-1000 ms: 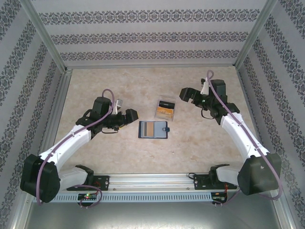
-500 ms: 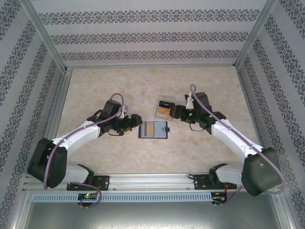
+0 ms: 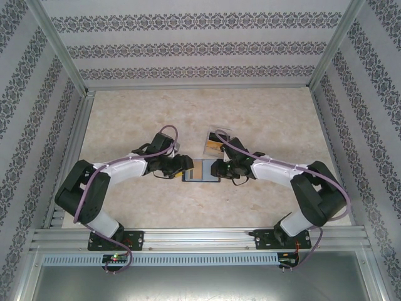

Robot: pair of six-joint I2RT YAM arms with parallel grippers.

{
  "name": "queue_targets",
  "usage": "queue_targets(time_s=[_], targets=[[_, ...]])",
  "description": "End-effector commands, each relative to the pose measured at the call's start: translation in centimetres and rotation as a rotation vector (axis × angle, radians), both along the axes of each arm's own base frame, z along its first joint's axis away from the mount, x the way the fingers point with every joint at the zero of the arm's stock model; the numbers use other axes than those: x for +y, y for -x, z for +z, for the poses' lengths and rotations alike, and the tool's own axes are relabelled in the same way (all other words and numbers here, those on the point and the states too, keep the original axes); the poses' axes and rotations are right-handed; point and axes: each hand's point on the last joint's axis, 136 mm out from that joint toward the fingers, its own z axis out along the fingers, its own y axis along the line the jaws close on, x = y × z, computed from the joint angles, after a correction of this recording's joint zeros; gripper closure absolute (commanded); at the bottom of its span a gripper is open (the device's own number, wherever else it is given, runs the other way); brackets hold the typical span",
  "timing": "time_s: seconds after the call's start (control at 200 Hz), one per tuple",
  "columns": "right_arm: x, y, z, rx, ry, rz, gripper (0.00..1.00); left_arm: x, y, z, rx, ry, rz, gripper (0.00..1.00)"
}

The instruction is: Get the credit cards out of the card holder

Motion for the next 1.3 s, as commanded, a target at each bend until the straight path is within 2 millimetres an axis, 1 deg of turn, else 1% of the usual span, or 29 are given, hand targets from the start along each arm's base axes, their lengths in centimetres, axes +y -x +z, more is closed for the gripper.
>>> queue_targets(time_s=[0.0,0.09,0.32,0.62,0.694,0.849,0.969,1.294], targets=[[-0.1,-0.6,-0.6,-0.010,0.034,-0.017,0.70,-1.5,-0.7,0.5,-0.036,0.024,-0.036,0.44],[-0.2,-0.5,-1.2,0.002,0.044,-0.013,0.74,-1.8,-0.8,0.2,-0.032,0.020,-0.045,0.44],[0.0,-0.3,-2.0,0.024,0.052,-0.005,0.74,-2.2,-0.9,-0.9,-0.007,0.015,-0.059,0.44],[0.3,-0.2,-2.4,0.037,0.054,0.000,0.74,-3.7,-0.9,-0.4,-0.015,0.067,-0.095,0.44],[0.4,-0.2,-2.5,0.042,0.051,0.001,0.74,-4.1,-0.9,-0.2,-0.020,0.088,-0.103,0.42],[0.6,-0.2,-2.7,0.050,0.050,0.003,0.73,-4.4,-0.9,-0.4,-0.008,0.100,-0.111,0.40],[0.6,-0.3,-2.7,0.051,0.051,0.003,0.73,-4.8,-1.0,0.0,-0.012,0.117,-0.117,0.40],[0.8,-0.4,-2.9,0.059,0.051,0.005,0.73,-5.9,-1.5,2.7,-0.062,0.210,-0.134,0.40]])
